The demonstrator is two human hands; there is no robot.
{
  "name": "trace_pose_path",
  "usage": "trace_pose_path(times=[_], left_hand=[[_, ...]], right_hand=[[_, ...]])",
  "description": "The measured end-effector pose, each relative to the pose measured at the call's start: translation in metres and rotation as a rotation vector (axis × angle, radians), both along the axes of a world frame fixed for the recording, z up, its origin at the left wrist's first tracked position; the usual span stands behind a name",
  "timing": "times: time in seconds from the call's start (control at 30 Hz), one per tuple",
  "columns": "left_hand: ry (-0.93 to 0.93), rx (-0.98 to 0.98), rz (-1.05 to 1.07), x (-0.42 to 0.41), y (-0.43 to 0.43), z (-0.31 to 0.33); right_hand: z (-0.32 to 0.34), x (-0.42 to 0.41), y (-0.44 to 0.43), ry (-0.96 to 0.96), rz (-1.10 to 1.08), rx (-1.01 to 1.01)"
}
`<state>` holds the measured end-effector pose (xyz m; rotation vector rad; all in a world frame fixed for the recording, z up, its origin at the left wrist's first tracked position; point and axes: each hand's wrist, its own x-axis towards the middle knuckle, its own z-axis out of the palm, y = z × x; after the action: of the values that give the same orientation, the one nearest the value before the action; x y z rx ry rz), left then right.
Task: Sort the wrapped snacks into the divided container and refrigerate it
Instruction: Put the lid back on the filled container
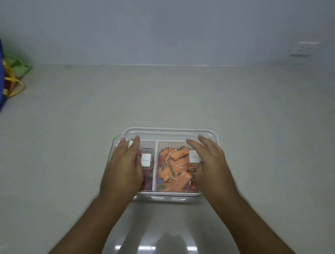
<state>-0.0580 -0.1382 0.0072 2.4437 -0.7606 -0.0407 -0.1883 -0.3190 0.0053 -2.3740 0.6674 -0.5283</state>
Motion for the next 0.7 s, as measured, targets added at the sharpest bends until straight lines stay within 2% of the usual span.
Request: trace_pose_path(times=[0.2, 0.53, 0.7], left_hand=[[0.082, -0.006, 0.006, 0.026, 0.030, -0.016], [0.087, 0.008, -0.043, 0.034, 0.036, -0.022], [0.091, -0.023, -0.079, 0.036, 0.040, -0.022]], right_hand=[[-0.004, 0.027, 0.028, 0.096, 0.081, -0.052], [-0.021, 0.035, 0.035, 0.127, -0.016, -0.060], [-0.020, 0.033, 0.031, 0.145, -0.058, -0.209]])
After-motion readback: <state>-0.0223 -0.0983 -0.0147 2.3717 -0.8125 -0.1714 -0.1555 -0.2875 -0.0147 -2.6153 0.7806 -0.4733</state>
